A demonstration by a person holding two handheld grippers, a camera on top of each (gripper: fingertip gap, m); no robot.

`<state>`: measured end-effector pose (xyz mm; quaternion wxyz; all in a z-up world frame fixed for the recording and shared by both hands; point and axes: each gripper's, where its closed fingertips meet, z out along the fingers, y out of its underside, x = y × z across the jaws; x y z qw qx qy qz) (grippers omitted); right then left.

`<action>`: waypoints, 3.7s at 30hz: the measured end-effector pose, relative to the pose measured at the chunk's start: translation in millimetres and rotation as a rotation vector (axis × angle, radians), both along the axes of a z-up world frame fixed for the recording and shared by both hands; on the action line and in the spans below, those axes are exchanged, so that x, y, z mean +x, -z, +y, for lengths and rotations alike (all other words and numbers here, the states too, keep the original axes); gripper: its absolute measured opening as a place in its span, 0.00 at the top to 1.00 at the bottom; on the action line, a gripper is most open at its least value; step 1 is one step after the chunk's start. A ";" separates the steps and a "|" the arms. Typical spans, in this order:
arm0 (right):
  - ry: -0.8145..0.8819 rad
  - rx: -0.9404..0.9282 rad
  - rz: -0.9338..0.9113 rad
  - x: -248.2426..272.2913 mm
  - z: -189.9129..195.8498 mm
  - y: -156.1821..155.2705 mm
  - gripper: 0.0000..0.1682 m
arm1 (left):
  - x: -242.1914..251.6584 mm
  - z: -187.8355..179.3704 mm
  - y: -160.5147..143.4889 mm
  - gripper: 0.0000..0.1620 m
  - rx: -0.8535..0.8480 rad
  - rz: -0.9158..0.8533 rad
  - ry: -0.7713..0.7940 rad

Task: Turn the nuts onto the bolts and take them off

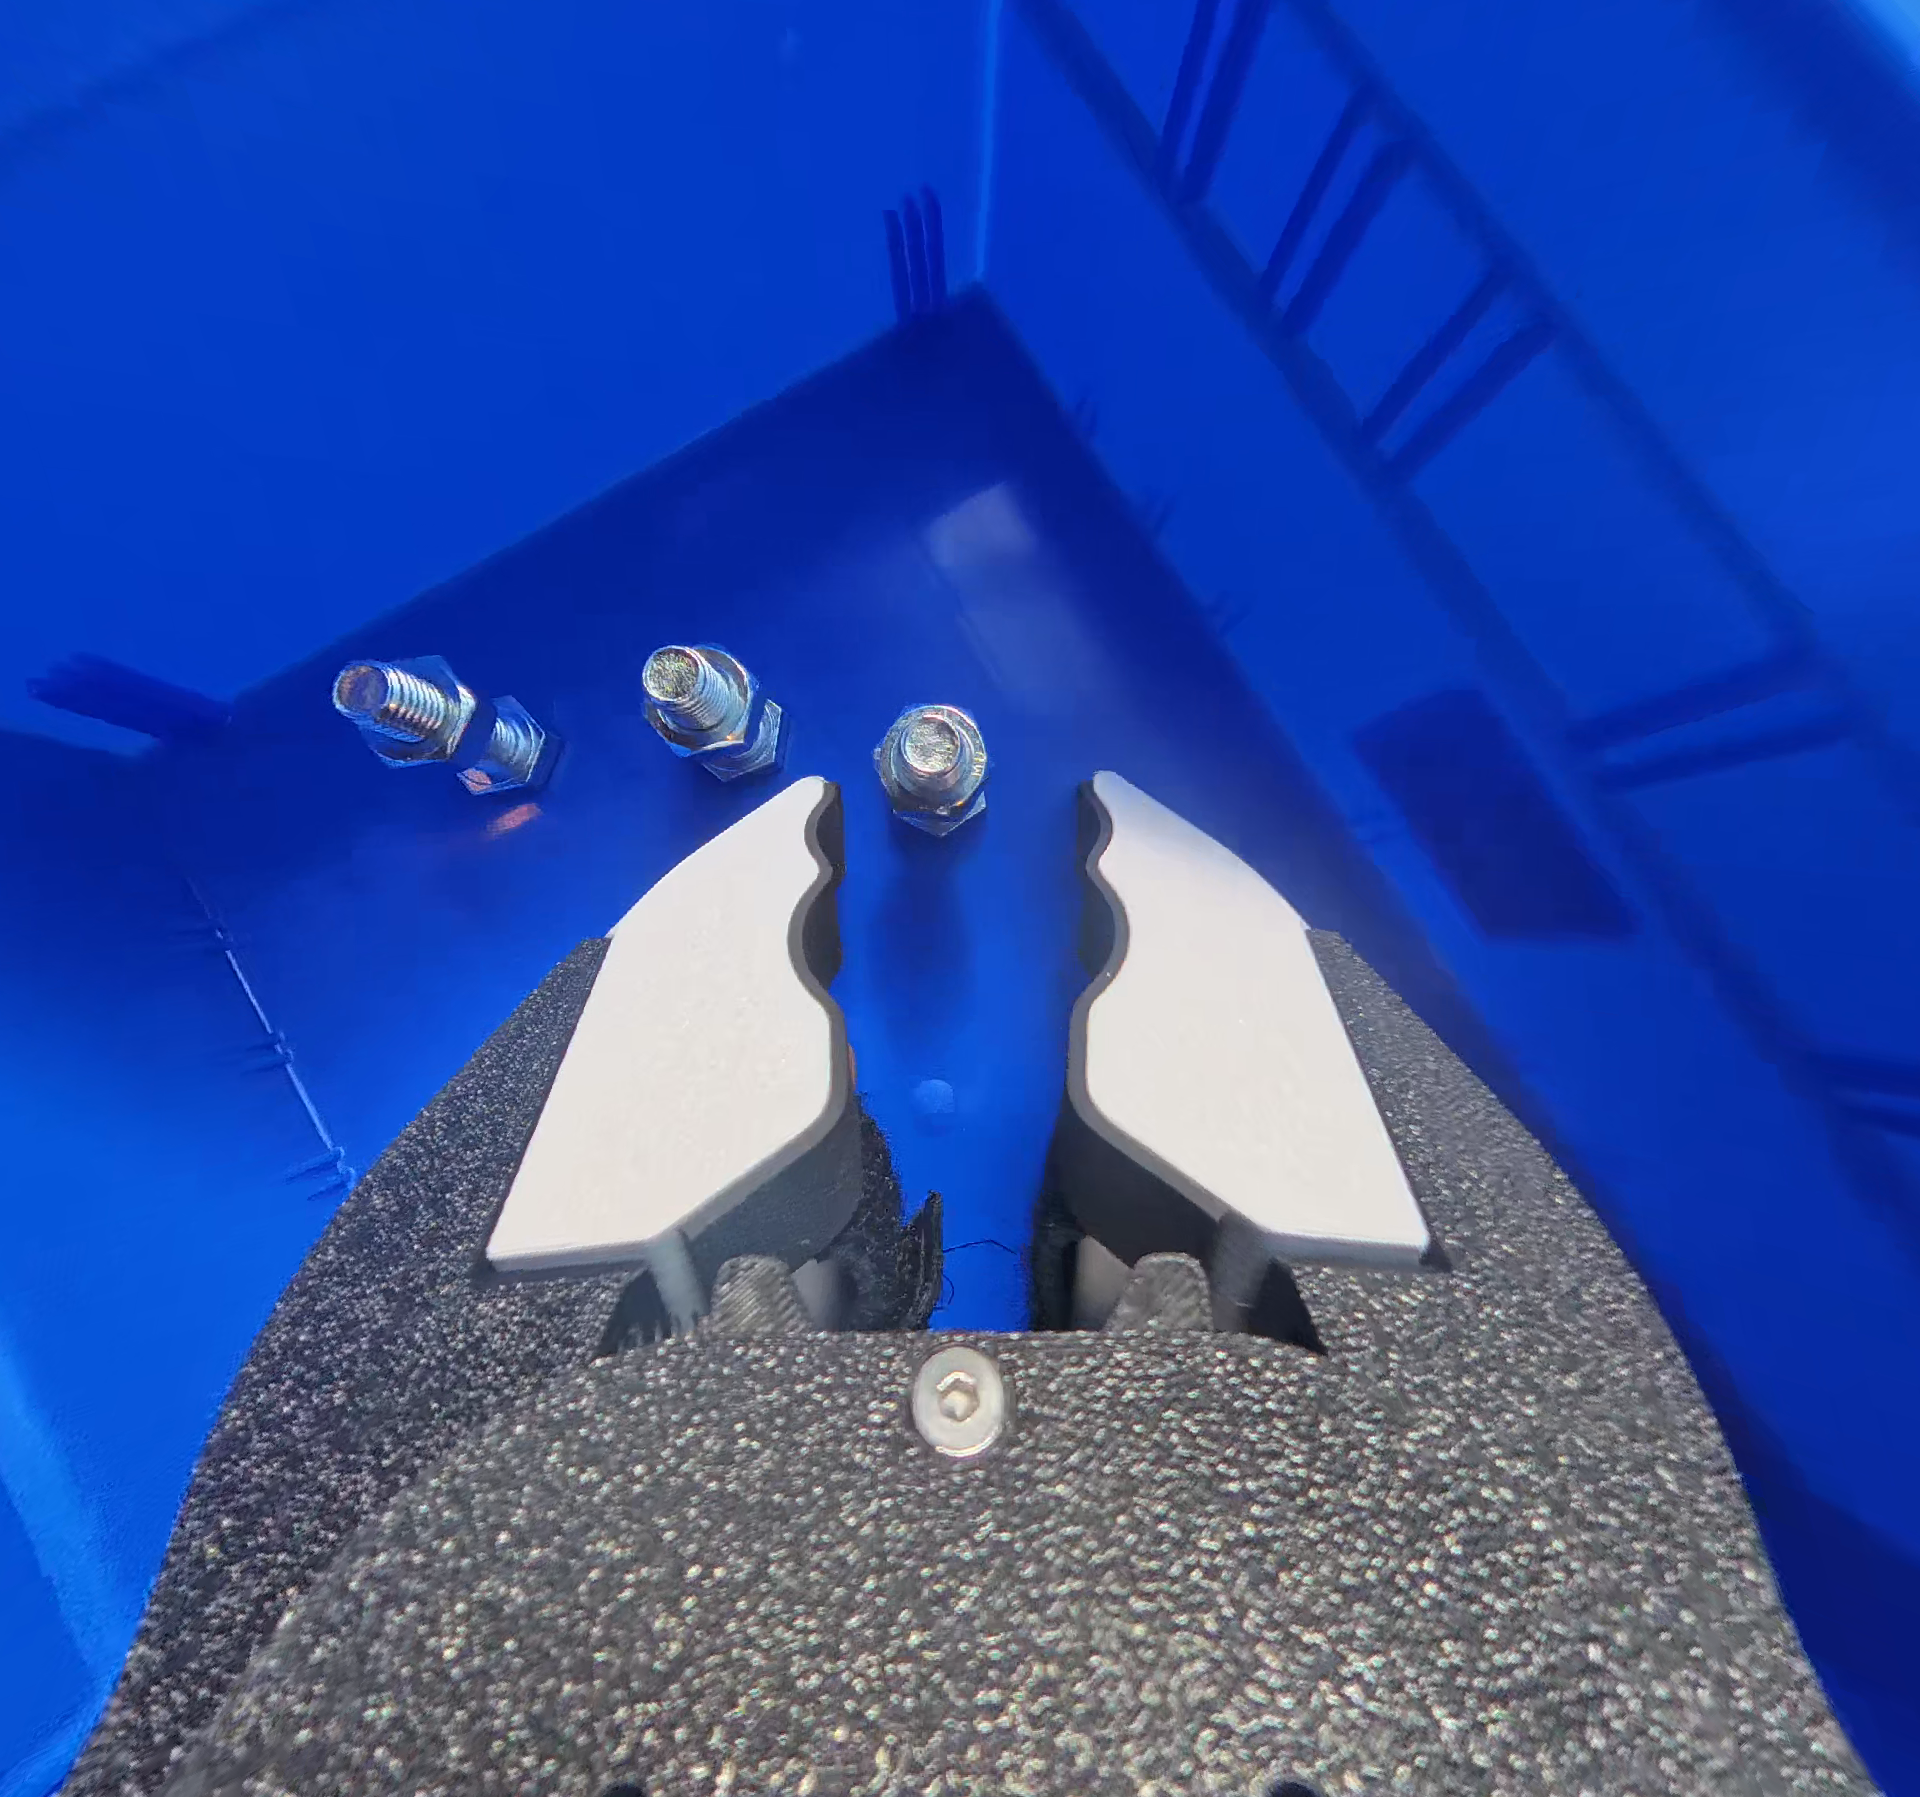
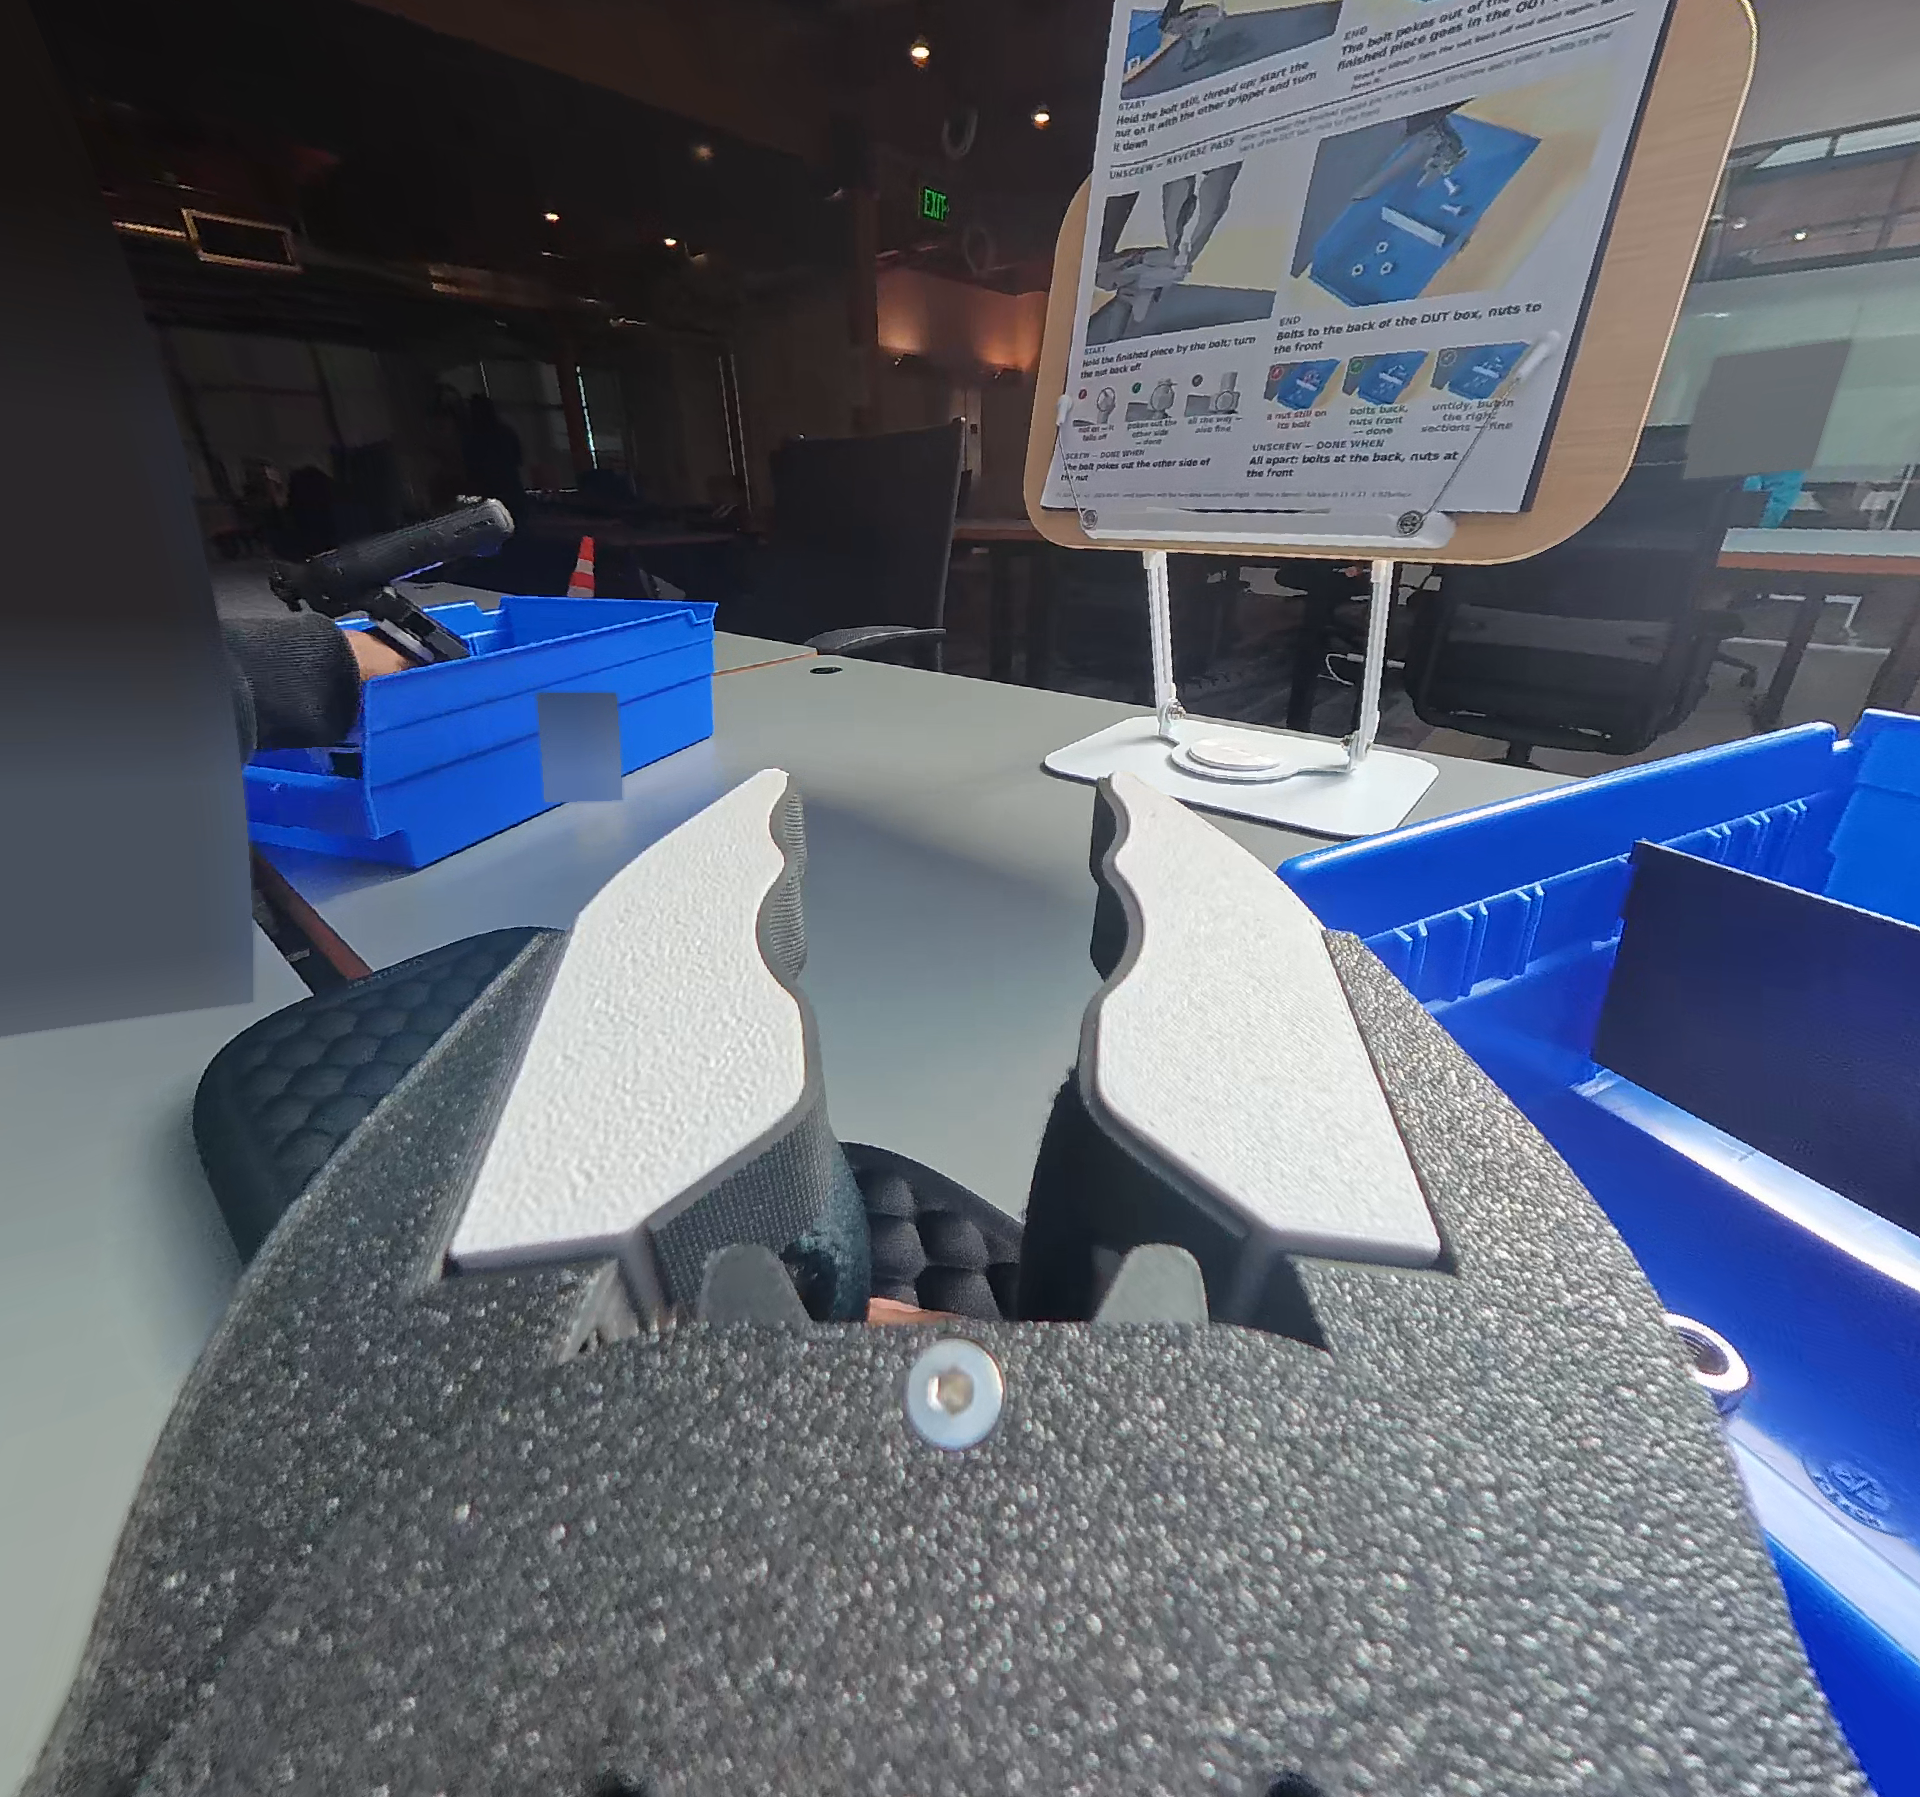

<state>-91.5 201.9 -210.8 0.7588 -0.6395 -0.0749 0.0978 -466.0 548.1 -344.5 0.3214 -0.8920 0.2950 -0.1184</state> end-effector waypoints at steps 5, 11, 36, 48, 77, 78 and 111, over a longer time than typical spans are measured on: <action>0.000 0.002 0.010 1.3 0.0 -0.4 0.69 | -3.7 5.4 0.2 0.89 0.045 -0.028 -0.016; -0.007 -0.017 0.012 0.7 2.3 1.6 0.69 | 0.1 -12.7 -19.0 0.89 0.065 -0.112 0.029; -0.249 -0.404 -0.245 -103.0 19.9 8.6 0.76 | 251.1 -284.3 -73.8 0.89 0.330 -0.200 0.798; -0.228 -0.642 -0.413 -118.5 43.1 46.3 0.89 | 267.7 -301.4 -58.9 0.89 0.338 -0.144 0.817; -0.563 -0.594 -0.346 -113.6 31.5 -14.1 0.95 | 294.6 -334.7 -120.3 0.81 0.239 -0.972 1.096; -0.561 -0.600 -0.351 -113.6 31.5 -13.9 0.95 | 295.0 -335.8 -119.5 0.82 0.252 -0.960 1.101; -0.373 -0.589 -0.311 -106.5 32.4 -14.5 0.90 | 303.5 -322.5 -109.7 0.92 0.406 -0.788 0.977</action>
